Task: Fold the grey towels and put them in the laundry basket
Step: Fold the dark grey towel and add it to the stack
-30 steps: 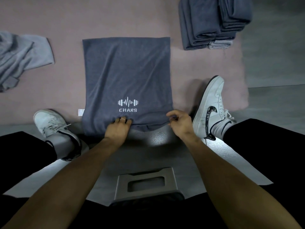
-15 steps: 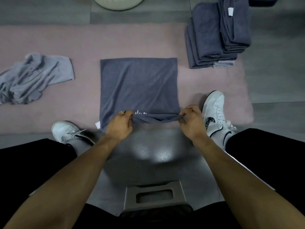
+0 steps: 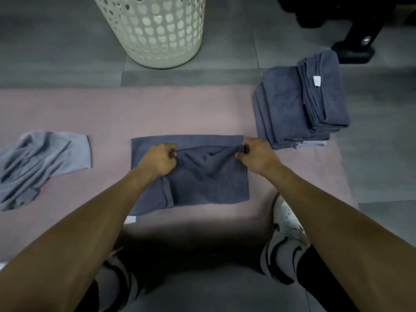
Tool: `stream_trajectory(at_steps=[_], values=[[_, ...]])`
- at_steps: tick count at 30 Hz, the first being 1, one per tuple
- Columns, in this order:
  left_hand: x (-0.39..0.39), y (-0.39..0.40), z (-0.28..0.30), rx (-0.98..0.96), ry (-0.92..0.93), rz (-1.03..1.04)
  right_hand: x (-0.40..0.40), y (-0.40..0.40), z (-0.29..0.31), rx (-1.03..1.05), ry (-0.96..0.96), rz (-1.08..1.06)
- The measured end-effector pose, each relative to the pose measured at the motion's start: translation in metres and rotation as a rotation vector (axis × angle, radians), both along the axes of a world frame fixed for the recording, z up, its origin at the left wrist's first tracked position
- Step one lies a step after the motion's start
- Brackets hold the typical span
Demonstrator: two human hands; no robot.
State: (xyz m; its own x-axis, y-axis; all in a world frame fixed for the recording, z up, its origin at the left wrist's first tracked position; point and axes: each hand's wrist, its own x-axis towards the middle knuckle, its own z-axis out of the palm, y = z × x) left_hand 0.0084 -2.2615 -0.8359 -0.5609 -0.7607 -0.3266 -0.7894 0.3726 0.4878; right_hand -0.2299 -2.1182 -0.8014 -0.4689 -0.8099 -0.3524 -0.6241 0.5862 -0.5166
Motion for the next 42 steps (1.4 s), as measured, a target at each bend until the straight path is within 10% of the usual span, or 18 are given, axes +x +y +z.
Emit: stream_trajectory(at_steps=[12,26,42], values=[[-0.103,-0.008,-0.073,-0.032,0.08,-0.201,-0.086,-0.062,-0.061,0.347,-0.038,0.213],[-0.18,0.01,-0.104,0.023,0.247,-0.052,-0.086,-0.033,-0.141,-0.141,-0.387,-0.207],[-0.173,0.002,-0.076,0.252,0.38,-0.1,-0.079,-0.028,-0.132,-0.176,-0.752,-0.393]])
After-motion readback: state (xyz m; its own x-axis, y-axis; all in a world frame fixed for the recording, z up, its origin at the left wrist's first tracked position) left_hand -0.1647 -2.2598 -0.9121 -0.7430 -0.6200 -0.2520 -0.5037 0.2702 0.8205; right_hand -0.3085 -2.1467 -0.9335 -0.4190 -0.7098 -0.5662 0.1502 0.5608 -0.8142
